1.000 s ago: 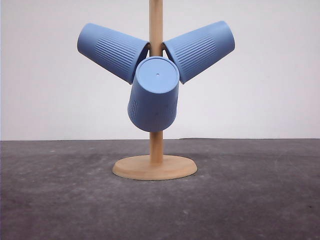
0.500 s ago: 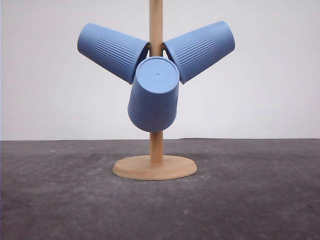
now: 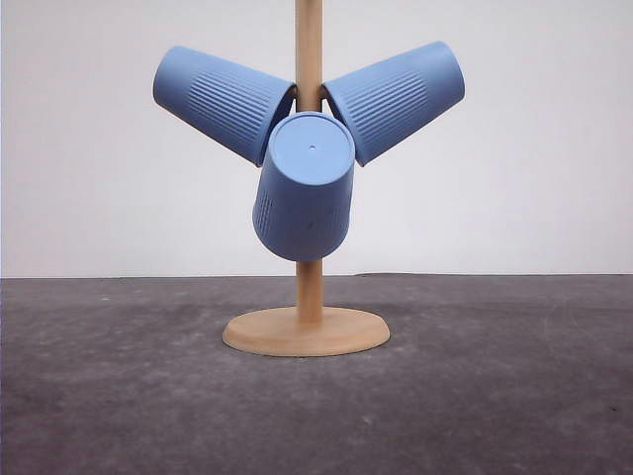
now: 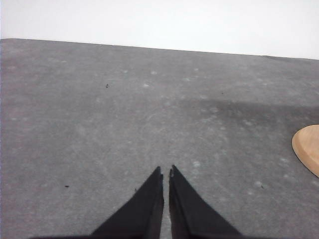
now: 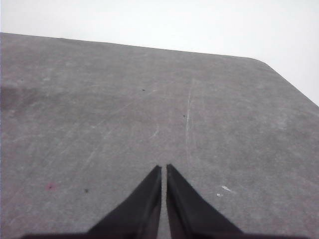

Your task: Place three cups

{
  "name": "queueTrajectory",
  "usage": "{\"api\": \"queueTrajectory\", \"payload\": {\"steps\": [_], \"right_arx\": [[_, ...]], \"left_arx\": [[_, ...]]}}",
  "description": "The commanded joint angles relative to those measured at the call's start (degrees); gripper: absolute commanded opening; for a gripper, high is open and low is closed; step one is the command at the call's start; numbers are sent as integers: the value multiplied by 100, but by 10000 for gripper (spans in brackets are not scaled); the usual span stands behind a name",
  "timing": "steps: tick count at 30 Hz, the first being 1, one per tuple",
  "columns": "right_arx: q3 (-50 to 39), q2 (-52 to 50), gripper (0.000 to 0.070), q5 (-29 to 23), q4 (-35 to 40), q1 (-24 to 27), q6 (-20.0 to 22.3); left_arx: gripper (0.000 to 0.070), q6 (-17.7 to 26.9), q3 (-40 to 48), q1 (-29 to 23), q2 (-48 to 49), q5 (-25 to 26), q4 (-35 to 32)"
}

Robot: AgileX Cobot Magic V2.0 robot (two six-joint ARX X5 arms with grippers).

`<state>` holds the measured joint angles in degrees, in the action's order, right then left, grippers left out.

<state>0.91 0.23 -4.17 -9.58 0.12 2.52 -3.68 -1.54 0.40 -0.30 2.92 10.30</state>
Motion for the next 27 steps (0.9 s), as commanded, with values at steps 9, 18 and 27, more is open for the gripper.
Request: {"api": "queueTrajectory", "payload": {"steps": [9, 18, 27], "right_arx": [[-20, -2, 16, 0, 57, 7, -40], [-20, -2, 16, 3, 57, 7, -39], [-20, -2, 16, 3, 59, 7, -39]], "left_arx": [[0, -2, 79, 0, 11, 4, 35], [0, -2, 79, 0, 11, 4, 35], [0, -2, 79, 0, 11, 4, 35]]}}
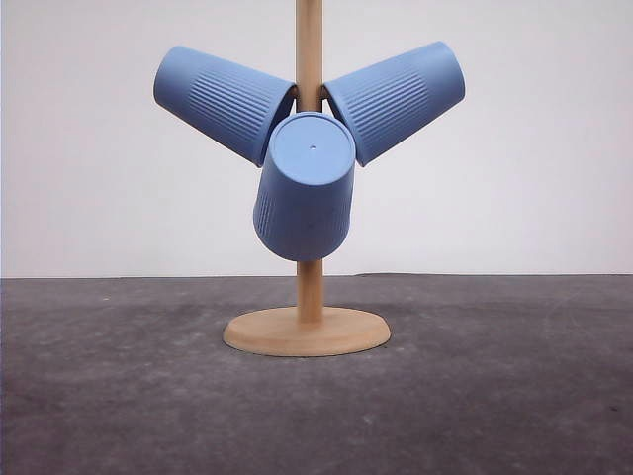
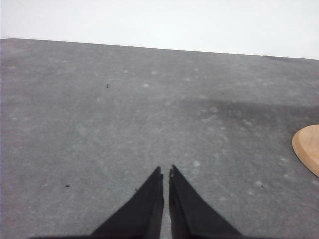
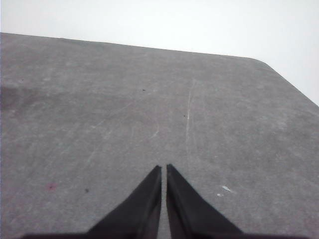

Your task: Place three cups

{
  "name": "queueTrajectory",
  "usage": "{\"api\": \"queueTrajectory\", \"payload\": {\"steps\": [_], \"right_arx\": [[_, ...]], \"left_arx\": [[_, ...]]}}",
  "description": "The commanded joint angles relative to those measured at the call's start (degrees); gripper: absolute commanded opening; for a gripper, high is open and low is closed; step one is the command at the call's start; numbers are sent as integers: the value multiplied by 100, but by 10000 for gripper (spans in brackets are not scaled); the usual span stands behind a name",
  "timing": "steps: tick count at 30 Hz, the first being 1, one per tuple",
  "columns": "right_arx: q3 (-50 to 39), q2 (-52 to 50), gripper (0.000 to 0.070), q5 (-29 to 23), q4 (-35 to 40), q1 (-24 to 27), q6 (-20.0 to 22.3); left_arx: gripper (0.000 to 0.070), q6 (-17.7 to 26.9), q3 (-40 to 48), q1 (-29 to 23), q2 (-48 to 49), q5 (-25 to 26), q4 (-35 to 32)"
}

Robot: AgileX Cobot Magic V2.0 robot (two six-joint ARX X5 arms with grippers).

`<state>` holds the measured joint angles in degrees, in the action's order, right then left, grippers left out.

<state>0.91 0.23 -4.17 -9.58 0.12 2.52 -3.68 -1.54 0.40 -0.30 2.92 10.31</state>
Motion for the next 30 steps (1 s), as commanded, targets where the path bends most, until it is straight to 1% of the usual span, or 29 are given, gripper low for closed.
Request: {"api": "queueTrajectory", "payload": {"steps": [1, 30], "right_arx": [[-20, -2, 16, 3, 56, 7, -40], [-20, -2, 16, 0, 56, 7, -39]], "left_arx": [[0, -2, 79, 0, 11, 4, 35], [0, -2, 79, 0, 11, 4, 35]]}}
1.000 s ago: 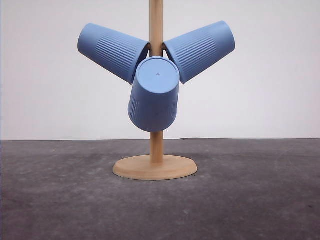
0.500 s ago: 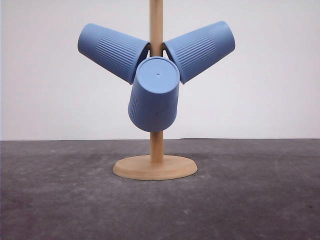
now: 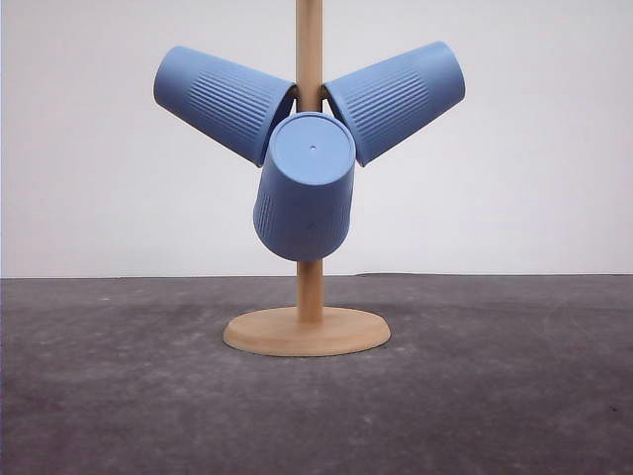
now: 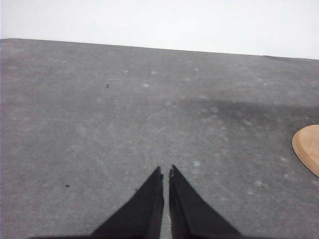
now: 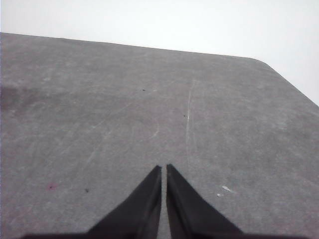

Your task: Place three cups

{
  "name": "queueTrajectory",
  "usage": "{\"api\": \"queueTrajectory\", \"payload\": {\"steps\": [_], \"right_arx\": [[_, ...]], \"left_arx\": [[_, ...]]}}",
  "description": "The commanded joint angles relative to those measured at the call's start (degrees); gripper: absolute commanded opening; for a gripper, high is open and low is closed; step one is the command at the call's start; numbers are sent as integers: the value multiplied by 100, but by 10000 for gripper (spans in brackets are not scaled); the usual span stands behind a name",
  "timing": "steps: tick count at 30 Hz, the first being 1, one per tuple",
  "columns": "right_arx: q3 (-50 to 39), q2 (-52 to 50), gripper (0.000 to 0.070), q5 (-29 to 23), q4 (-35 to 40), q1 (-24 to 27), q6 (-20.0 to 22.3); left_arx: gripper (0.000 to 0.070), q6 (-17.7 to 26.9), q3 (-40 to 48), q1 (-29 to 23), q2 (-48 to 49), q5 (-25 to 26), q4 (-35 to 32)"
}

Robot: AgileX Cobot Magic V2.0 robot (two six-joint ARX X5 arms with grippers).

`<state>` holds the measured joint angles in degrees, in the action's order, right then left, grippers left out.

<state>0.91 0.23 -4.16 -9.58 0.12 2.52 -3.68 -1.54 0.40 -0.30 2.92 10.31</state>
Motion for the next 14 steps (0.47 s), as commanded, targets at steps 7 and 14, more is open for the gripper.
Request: {"api": "queueTrajectory", "payload": {"steps": [7, 14], "right_arx": [[-20, -2, 16, 0, 57, 7, -40], [-20, -2, 16, 0, 57, 7, -41]], "left_arx": [[0, -2, 79, 0, 11, 4, 35], [0, -2, 79, 0, 11, 4, 35]]}}
